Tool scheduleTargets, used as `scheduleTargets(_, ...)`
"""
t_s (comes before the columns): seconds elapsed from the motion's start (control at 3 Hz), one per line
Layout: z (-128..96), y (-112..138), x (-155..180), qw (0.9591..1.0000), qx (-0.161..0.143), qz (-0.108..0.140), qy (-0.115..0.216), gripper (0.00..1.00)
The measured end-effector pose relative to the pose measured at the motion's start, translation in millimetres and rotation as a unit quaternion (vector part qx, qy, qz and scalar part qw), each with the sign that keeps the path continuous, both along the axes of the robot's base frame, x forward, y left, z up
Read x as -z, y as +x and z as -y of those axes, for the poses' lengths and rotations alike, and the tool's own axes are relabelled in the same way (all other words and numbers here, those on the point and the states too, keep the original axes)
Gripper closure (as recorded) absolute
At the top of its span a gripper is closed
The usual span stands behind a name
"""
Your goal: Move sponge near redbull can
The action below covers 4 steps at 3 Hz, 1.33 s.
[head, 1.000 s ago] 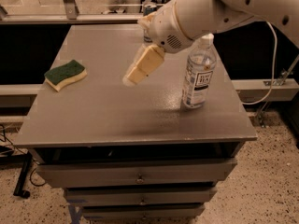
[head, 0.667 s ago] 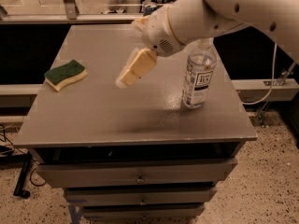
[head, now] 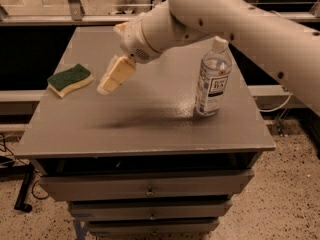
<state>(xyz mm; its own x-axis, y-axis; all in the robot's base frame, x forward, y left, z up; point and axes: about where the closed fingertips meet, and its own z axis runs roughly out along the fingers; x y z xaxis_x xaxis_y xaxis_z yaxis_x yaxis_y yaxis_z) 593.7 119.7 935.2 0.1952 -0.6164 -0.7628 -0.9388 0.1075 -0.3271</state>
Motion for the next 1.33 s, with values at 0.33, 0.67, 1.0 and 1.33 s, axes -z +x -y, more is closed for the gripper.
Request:
scheduleTargets(0.33,-30,11,16,0.9999,-0.006,0.002,-0.013,0.00)
scheduleTargets(0.67,-57,21,32,0.9999,-0.008,-0.008,-0.011,0.00)
scheduleTargets(1.0,-84,32,48,0.9996,-0.009,-0.026,0.002,0.00)
scheduleTargets(1.33,-101,45,67,0.9993,-0.004,-0.038,0.001,0.00)
